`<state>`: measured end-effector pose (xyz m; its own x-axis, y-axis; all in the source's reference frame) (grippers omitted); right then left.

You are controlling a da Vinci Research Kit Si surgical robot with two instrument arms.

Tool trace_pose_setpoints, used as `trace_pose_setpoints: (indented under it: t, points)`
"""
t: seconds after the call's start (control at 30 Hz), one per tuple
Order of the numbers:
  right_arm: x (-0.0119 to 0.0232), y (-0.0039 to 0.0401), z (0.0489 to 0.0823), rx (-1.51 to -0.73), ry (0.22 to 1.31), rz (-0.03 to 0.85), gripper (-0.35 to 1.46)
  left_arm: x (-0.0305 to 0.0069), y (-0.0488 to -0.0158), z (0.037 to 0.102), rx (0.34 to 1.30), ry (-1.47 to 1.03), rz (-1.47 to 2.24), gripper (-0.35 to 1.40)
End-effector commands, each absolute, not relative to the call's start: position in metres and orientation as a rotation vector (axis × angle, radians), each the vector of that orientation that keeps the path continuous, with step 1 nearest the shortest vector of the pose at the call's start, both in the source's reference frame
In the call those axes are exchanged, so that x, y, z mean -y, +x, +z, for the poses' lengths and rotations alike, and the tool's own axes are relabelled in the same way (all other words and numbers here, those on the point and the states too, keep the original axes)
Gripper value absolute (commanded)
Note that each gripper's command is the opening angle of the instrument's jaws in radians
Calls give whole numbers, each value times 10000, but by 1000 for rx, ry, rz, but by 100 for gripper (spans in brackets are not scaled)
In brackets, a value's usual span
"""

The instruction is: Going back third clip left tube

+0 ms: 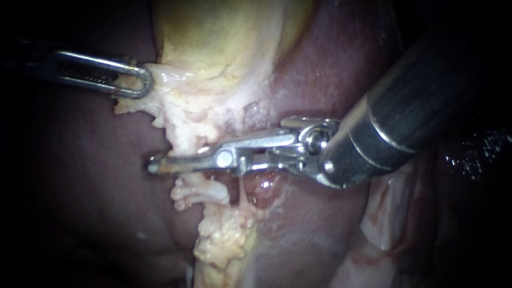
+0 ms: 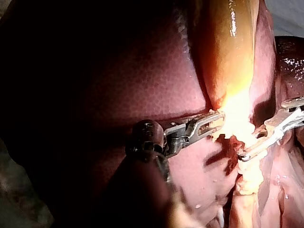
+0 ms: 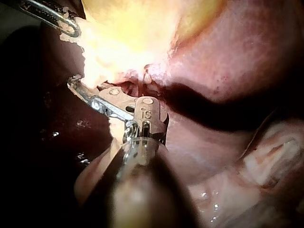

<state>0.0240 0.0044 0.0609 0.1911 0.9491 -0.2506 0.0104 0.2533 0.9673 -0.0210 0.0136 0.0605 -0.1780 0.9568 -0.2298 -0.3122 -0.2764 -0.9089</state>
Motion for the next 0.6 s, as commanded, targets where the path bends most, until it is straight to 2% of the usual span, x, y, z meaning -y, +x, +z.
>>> trace_pose_setpoints:
  t: [0.03,0.07,0.17,0.2,0.37,0.6]
  points:
    - [-44,240,609,-1173,1094,873,-35,-136,-209,605,911,-1061,1642,-35]
    - [-44,241,609,-1169,1108,859,-23,-136,-209,605,911,-1061,1642,-35]
    - [-46,245,612,-1174,1113,857,29,-136,-209,605,913,-1057,1637,-35]
    - [-46,247,613,-1174,1112,858,35,-136,-210,605,913,-1057,1637,-35]
    - [-44,254,626,-1200,1086,837,45,-136,-210,605,913,-1057,1637,-35]
    - [-39,261,662,-1273,941,688,45,-136,-209,605,913,-1057,1637,-35]
